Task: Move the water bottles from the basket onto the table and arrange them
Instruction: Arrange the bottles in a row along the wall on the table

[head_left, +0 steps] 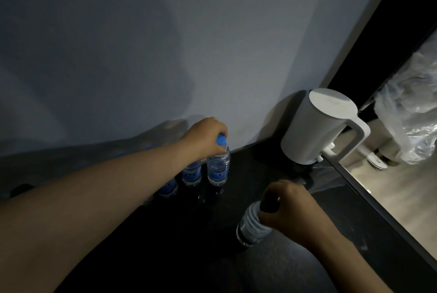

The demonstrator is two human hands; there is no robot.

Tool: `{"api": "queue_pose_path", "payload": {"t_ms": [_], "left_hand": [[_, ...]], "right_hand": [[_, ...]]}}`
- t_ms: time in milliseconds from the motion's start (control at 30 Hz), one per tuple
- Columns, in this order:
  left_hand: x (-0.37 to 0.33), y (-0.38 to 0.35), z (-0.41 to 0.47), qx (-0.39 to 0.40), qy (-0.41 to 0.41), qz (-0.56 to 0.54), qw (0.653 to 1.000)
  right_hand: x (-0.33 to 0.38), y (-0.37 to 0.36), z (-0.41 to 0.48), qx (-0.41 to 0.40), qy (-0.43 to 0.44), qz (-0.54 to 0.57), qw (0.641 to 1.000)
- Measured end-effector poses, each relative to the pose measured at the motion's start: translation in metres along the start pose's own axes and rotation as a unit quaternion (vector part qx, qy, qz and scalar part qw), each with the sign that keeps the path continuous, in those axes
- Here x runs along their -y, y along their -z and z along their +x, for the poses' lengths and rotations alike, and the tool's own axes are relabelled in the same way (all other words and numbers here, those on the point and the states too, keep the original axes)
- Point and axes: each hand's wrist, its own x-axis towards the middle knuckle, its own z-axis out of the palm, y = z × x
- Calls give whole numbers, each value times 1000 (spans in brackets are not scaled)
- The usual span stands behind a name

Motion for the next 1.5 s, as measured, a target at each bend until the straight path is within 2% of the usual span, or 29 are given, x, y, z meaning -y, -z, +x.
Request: {"api": "queue_pose_path", "payload": {"t_ms": [367, 667, 1133, 1500], "left_hand": [[29, -7, 22, -7, 15, -8, 1000], [27, -11, 24, 5, 7, -9, 1000], [28, -17, 28, -4, 1, -6, 1000], [32, -18, 26, -22, -12, -23, 999]], "right_hand": [[3, 3, 48, -19, -1, 1, 1000], [6, 15, 89, -43, -5, 1, 999], [12, 31, 181, -83, -33, -60, 994], [10, 18, 211, -38, -24, -56, 997]]}}
